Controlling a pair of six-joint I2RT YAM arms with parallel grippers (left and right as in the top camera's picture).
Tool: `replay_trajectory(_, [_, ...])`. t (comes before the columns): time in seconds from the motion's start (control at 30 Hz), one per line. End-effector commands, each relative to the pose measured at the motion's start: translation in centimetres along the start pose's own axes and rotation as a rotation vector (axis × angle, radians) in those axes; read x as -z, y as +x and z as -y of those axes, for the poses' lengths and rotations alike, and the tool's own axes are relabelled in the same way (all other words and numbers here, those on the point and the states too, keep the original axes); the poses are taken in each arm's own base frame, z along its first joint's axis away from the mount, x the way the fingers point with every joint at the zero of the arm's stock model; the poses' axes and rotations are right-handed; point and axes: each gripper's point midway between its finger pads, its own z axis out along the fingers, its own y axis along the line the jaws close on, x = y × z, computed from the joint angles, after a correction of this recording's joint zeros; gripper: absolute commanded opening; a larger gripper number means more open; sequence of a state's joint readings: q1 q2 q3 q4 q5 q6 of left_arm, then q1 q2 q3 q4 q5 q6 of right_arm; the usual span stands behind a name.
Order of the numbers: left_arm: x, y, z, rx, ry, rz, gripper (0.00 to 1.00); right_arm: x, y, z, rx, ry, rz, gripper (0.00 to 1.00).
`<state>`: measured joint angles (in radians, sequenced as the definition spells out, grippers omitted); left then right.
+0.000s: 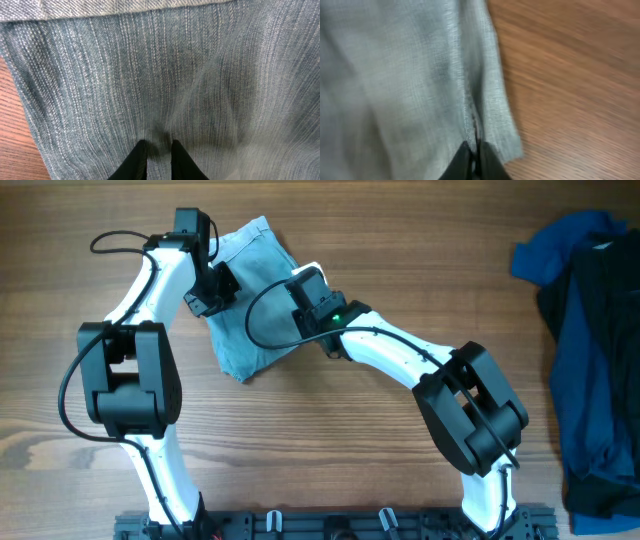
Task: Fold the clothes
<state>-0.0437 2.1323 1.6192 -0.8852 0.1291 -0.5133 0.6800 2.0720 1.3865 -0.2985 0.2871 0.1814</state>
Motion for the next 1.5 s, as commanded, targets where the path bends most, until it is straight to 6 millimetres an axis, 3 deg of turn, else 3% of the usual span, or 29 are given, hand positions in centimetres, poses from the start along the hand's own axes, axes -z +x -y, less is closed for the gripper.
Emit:
replay_trajectory(0.0, [-0.8, 0.3, -1.1, -0.004, -0.038, -0.01, 0.17, 0.3, -1.4, 3.2, 0.017, 0.192, 0.057, 0.04])
replay_trajectory(0.13, [-0.7, 0.0, -1.9, -0.004, -0.084, 0.011, 0.16, 0.2, -1.6, 4.2, 0.132, 0.225, 0.051, 0.04])
replay_trajectory(0.27, [-0.7, -0.1, -2.1, -0.004, -0.093, 0.016, 0.15, -0.5, -1.5, 3.7, 0.143, 0.114, 0.036, 0.04])
replay_trajectory(0.4, [-0.4, -0.6, -1.7, -0.007, -0.078, 0.038, 0.04, -0.8, -1.4, 4.9, 0.074, 0.111, 0.027, 0.05])
replay_trajectory(0.53, [3.2, -1.9, -0.1, -0.014, -0.029, 0.101, 0.04, -1.0, -1.3, 4.6, 0.069, 0.072, 0.021, 0.05])
replay_trajectory(0.67, [8.4, -1.8, 2.5, -0.031, 0.11, 0.144, 0.04, -1.0, -1.3, 4.5, 0.058, 0.068, 0.023, 0.05])
replay_trajectory(0.73, [9.7, -0.3, 4.1, -0.042, 0.205, 0.091, 0.04, -1.0, -1.4, 4.4, 0.047, 0.064, 0.023, 0.05])
replay_trajectory(0.83, [9.1, 3.8, 5.1, -0.069, 0.281, -0.1, 0.04, -1.0, -1.4, 4.4, 0.038, 0.065, 0.027, 0.05])
replay_trajectory(1.0, [6.0, 8.6, 2.9, -0.106, 0.198, -0.28, 0.08, -1.0, -1.4, 4.4, 0.038, 0.065, 0.026, 0.05])
replay_trajectory(1.03, [5.6, 9.2, 2.5, -0.101, 0.186, -0.299, 0.12, -1.0, -1.4, 4.4, 0.037, 0.065, 0.026, 0.06])
replay_trajectory(1.1, [4.9, 10.5, 1.6, -0.088, 0.158, -0.342, 0.34, -1.0, -1.4, 4.4, 0.032, 0.064, 0.027, 0.06])
replay_trajectory(1.13, [4.5, 11.0, 1.2, -0.082, 0.148, -0.358, 0.52, -1.0, -1.4, 4.4, 0.028, 0.064, 0.027, 0.06])
replay_trajectory(1.2, [3.9, 11.6, 0.5, -0.075, 0.133, -0.378, 0.69, -1.0, -1.4, 4.4, 0.023, 0.065, 0.028, 0.06])
replay_trajectory(1.47, [0.7, 12.1, -1.4, 0.021, 0.068, -0.343, 0.79, -1.0, -1.5, 4.4, 0.021, 0.064, 0.03, 0.06])
